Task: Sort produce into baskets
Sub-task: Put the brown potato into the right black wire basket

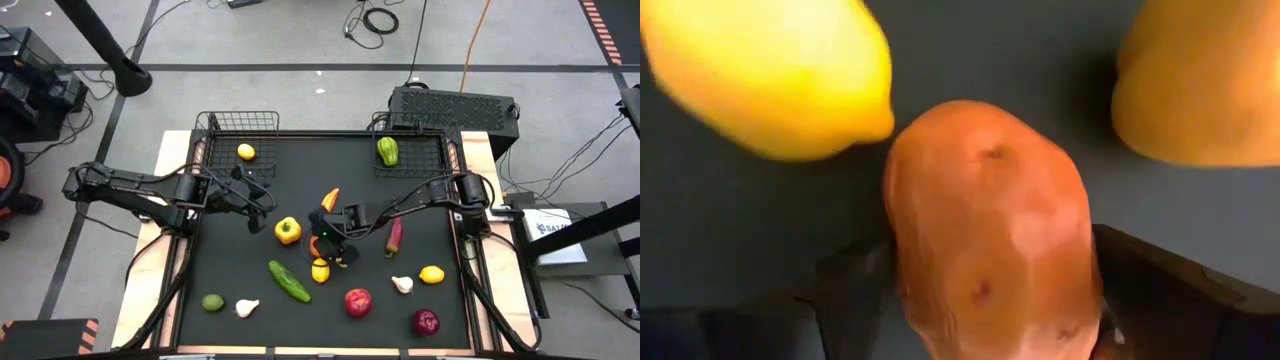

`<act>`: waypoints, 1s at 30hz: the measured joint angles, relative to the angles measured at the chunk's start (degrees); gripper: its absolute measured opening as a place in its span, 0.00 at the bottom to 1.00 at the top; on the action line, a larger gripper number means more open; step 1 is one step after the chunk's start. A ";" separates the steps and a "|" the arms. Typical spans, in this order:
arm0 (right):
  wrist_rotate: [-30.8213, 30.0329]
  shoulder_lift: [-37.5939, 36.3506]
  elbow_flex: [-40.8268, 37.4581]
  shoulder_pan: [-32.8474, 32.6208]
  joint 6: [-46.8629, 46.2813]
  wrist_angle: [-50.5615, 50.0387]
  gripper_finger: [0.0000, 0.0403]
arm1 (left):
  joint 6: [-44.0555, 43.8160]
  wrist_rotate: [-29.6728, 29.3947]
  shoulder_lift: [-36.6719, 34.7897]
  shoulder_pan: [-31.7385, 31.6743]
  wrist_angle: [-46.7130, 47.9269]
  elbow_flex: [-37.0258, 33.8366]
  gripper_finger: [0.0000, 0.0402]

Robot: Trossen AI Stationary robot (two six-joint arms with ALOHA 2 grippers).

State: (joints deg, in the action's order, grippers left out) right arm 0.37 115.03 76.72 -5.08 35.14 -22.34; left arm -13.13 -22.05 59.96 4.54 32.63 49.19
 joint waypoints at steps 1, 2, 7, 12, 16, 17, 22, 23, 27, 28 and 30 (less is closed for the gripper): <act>-0.05 0.10 0.23 0.00 -0.53 0.03 0.79 | 0.00 0.11 0.01 0.00 0.06 0.00 0.77; -0.07 0.12 0.33 0.00 -1.48 -0.15 0.79 | -0.02 0.18 -0.01 0.00 0.06 0.00 0.77; -0.10 0.12 0.47 0.13 -4.78 -0.61 0.74 | -0.02 0.25 -0.01 0.00 0.06 0.00 0.77; -0.17 0.11 0.49 0.03 -8.91 -1.00 0.68 | -0.02 0.47 -0.01 0.00 0.06 0.00 0.77; -0.38 -0.85 0.36 -0.49 -12.27 -2.21 0.68 | -0.02 0.47 -0.01 0.00 0.06 0.00 0.77; -0.36 -1.32 0.30 -0.68 -13.03 -2.72 0.68 | -0.02 0.47 -0.01 0.00 0.06 0.00 0.77; -0.21 -5.64 0.27 -1.57 -16.73 -5.24 0.69 | -0.02 0.47 -0.01 0.02 0.36 0.00 0.77; -0.19 -7.08 0.27 -1.67 -17.72 -5.93 0.69 | -0.02 0.47 -0.01 0.04 0.36 0.00 0.77; -2.27 -13.68 0.29 -1.66 -22.47 -11.26 0.69 | -0.04 0.47 -0.01 0.15 0.54 0.02 0.77; -4.18 -15.51 0.34 -1.50 -23.46 -13.17 0.69 | -0.04 0.47 -0.01 0.16 0.54 0.02 0.77; -9.34 -19.42 0.36 -1.01 -25.41 -17.14 0.70 | -0.07 0.47 -0.01 0.22 0.48 0.02 0.77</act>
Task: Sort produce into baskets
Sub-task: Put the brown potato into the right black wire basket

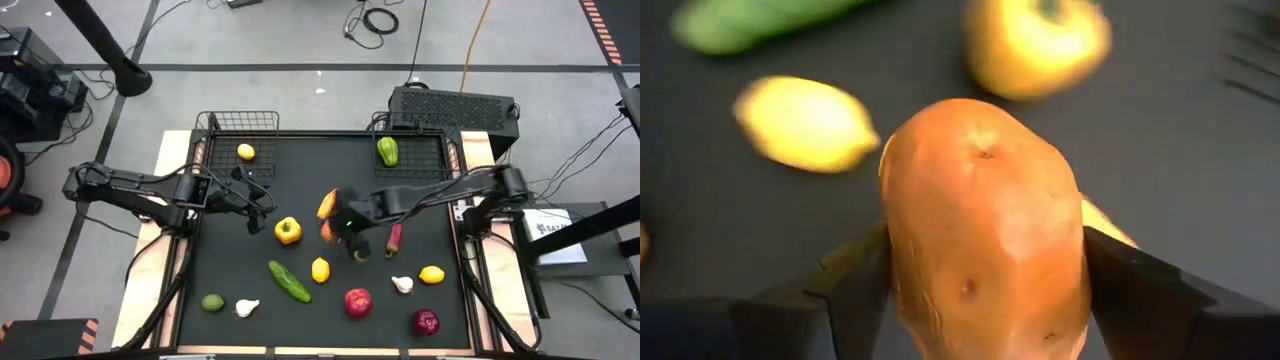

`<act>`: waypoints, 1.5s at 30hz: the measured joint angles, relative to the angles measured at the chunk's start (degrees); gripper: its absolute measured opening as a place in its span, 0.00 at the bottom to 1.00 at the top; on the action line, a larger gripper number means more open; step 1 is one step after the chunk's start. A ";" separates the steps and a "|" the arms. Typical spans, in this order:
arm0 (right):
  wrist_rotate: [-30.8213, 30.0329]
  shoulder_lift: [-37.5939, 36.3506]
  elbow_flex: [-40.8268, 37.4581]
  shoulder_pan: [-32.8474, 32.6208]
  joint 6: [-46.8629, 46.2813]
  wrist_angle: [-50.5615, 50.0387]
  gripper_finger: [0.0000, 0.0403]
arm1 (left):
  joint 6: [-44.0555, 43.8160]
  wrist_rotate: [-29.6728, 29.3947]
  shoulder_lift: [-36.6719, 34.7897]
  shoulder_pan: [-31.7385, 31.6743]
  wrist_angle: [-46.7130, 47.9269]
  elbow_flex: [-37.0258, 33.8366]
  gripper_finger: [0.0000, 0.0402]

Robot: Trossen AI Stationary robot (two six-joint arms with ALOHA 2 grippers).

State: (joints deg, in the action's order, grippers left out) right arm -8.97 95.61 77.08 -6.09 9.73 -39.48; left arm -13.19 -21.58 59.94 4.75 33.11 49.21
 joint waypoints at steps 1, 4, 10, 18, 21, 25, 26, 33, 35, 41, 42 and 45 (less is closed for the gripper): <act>-2.68 -1.85 0.00 0.37 -1.02 -2.00 0.70 | 0.00 0.00 0.02 0.00 -0.01 0.00 0.77; -11.12 -6.99 0.00 1.97 -4.14 -7.34 0.70 | -0.02 0.00 0.00 0.15 -0.06 0.00 0.77; -29.74 -15.39 -2.93 9.86 -10.41 -12.45 0.70 | -0.02 0.00 0.00 0.15 -0.21 0.00 0.77; -37.23 -23.37 -16.86 26.69 -26.55 -3.28 0.70 | -0.39 0.06 0.00 0.15 -1.46 0.00 0.77; -37.19 -24.35 -20.57 31.73 -25.90 -0.42 0.70 | -0.51 0.13 0.00 0.15 -1.43 0.00 0.77; -37.18 -24.48 -23.05 36.79 -21.25 1.15 0.70 | 0.00 0.13 0.02 0.15 -1.60 0.00 0.77; -37.18 -24.48 -23.20 37.91 -21.21 0.55 0.70 | 0.02 0.13 0.02 0.15 -1.81 0.00 0.77; -37.25 -24.48 -23.37 43.76 -25.86 -2.30 0.70 | 0.02 0.13 0.02 0.15 -3.07 0.00 0.77; -37.23 -24.27 -23.37 44.97 -26.80 -3.17 0.70 | 0.02 0.13 0.02 0.15 -3.07 0.00 0.77; -37.57 -24.24 -23.37 48.04 -27.60 -5.84 0.71 | -0.02 0.13 0.02 0.15 -3.11 0.00 0.77; -37.76 -24.24 -23.37 48.53 -27.32 -6.24 0.72 | -0.02 0.13 0.02 0.15 -3.11 0.00 0.77; -39.88 -24.22 -23.37 49.39 -27.17 -7.76 0.76 | -0.04 0.13 0.02 0.15 -3.12 0.00 0.77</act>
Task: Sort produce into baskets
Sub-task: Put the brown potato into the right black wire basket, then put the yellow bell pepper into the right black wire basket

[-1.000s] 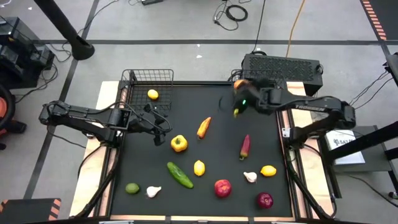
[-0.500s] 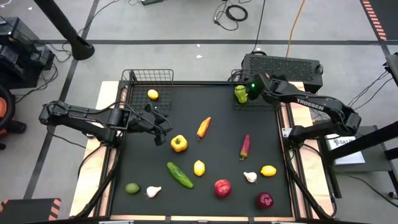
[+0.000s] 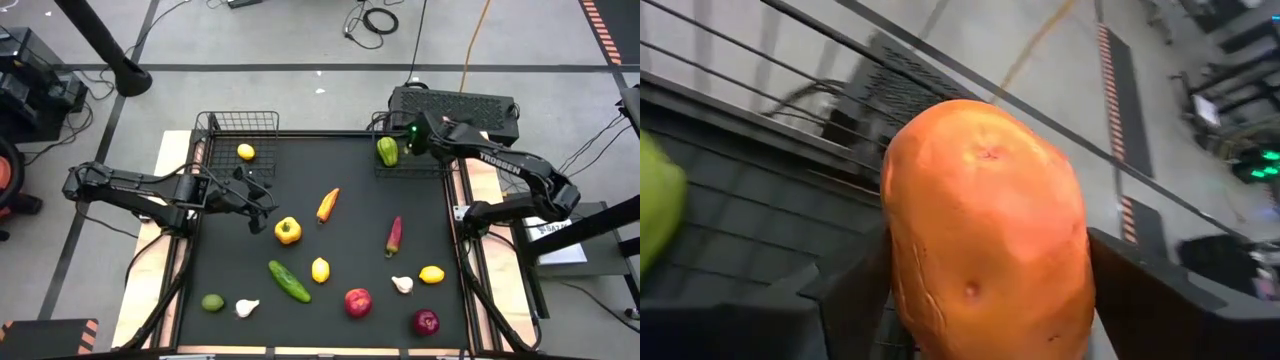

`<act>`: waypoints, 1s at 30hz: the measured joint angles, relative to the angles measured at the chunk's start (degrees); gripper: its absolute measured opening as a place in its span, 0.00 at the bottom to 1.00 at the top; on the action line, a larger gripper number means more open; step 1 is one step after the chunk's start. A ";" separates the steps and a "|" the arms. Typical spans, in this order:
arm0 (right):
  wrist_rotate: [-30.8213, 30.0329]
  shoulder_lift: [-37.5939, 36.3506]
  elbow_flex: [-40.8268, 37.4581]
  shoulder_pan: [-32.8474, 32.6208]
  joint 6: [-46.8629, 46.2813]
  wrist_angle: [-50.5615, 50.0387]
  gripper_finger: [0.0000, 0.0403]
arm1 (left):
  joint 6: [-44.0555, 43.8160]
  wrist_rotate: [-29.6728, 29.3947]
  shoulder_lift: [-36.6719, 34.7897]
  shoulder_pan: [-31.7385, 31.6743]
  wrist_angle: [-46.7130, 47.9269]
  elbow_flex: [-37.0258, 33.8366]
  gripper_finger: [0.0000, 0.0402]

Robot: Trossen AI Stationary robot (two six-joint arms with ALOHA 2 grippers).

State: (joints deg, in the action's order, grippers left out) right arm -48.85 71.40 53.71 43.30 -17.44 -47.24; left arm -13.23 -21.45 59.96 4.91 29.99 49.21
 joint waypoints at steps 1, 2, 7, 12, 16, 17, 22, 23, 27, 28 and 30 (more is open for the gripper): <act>-0.31 0.01 0.00 0.21 0.19 -0.25 0.77 | 0.00 0.00 0.00 0.00 -0.01 0.00 0.77; -0.36 0.02 0.00 0.30 0.50 -0.51 0.79 | 0.00 0.00 0.00 0.00 -0.02 0.00 0.77; -0.34 0.07 0.00 0.27 0.75 -0.82 0.86 | -0.04 0.00 0.00 0.00 -0.06 0.00 0.77; 0.19 0.06 0.00 -0.31 0.77 -0.73 0.88 | -0.18 0.00 0.00 0.00 -0.06 0.00 0.77; 5.53 -1.79 -0.04 -4.89 -0.84 -0.95 0.88 | 0.06 0.00 0.01 0.00 -0.06 0.00 0.77; 6.44 -2.86 -0.04 -7.15 -1.89 -0.75 0.88 | 0.05 0.00 0.02 0.00 -0.06 0.00 0.77; 7.20 -9.87 -0.04 -21.83 -6.87 -0.25 0.87 | -0.05 0.00 0.02 0.00 -0.03 0.00 0.77; 7.20 -11.27 -0.04 -25.35 -8.38 -0.27 0.87 | -0.37 0.00 0.02 0.00 -0.03 0.00 0.77; 7.27 -13.92 -0.04 -38.72 -13.51 0.32 0.87 | -1.38 0.00 0.02 0.00 -0.06 0.00 0.77; 7.28 -13.91 -0.04 -41.48 -14.51 0.51 0.87 | -1.46 0.00 0.02 0.00 -0.15 0.00 0.77; 7.23 -13.29 -0.04 -46.15 -16.04 0.93 0.87 | -1.55 0.01 0.02 0.01 -0.85 0.00 0.77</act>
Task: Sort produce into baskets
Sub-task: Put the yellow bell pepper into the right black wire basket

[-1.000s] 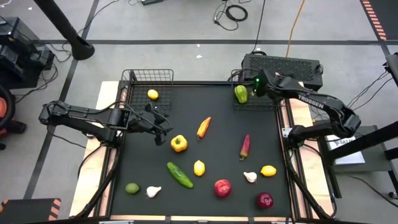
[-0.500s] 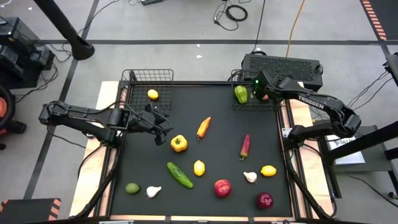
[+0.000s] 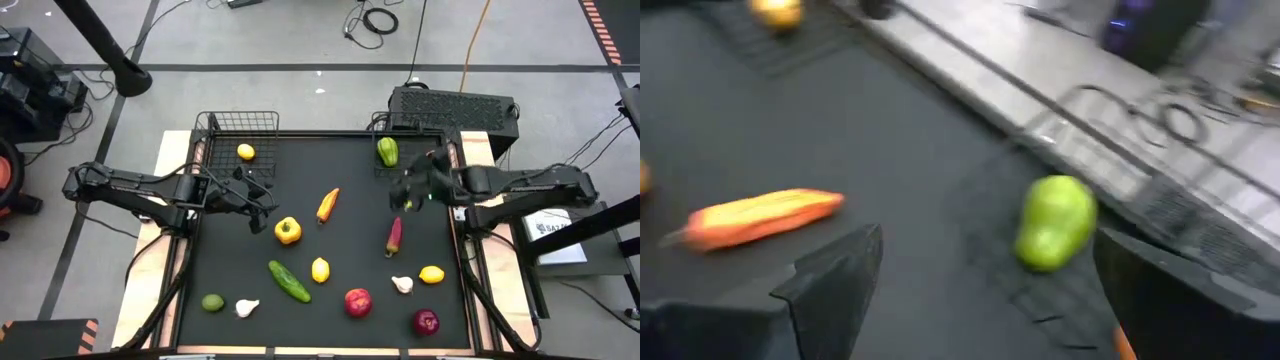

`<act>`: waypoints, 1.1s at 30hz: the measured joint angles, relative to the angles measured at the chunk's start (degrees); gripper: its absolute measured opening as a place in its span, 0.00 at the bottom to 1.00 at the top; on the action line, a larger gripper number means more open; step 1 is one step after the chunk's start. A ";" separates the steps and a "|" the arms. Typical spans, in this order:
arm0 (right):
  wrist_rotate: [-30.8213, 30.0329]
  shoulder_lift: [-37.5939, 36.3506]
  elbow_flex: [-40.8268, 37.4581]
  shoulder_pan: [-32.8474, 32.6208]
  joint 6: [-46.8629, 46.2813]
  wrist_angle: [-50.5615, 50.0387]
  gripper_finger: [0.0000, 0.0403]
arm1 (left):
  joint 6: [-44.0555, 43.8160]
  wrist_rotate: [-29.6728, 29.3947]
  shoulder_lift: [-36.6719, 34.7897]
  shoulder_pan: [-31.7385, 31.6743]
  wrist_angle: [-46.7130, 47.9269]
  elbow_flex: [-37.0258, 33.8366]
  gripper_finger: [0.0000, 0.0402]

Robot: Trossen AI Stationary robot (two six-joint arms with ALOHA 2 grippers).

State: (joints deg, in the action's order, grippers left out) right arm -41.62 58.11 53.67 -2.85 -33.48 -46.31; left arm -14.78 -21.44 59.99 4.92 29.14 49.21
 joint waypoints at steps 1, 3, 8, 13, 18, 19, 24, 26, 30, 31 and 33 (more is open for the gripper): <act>-0.02 0.68 0.00 -2.04 -0.38 0.38 0.87 | -0.31 0.04 0.00 0.13 -0.37 0.00 0.77; 0.01 2.66 0.00 -5.72 -0.29 1.43 0.87 | -1.08 0.19 0.00 0.43 -0.49 0.00 0.77; -0.02 9.17 0.00 -11.19 4.22 5.78 0.87 | -1.60 0.23 0.06 2.02 -0.45 0.00 0.77; 1.29 16.14 0.00 -13.16 9.79 10.98 0.87 | -2.80 0.23 2.83 4.43 -0.81 0.01 0.77; 7.66 20.84 0.00 -13.40 11.34 12.70 0.87 | -2.71 2.26 8.65 6.13 -2.02 0.02 0.77; 8.12 21.40 0.00 -13.41 11.62 12.52 0.87 | -2.71 3.55 9.82 6.20 -2.11 0.02 0.77; 8.73 22.44 0.00 -13.40 11.76 12.53 0.87 | -3.54 6.31 15.00 6.15 -3.65 0.02 0.77; 8.69 22.40 0.00 -13.40 11.91 12.63 0.87 | -4.48 6.31 16.18 6.07 -4.33 0.02 0.77; 8.69 22.40 0.00 -13.38 12.35 12.66 0.87 | -4.77 5.21 16.89 6.04 -4.90 0.02 0.77; 8.67 22.40 0.00 -13.38 12.35 12.68 0.87 | -4.86 4.61 16.87 6.04 -4.96 0.02 0.77; 8.71 22.40 0.00 -13.38 12.35 12.67 0.87 | -5.51 3.52 16.87 6.02 -4.74 0.02 0.77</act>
State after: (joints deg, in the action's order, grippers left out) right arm -32.91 80.51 53.67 -16.23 -21.12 -33.65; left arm -20.29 -17.93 76.86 10.94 24.39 49.23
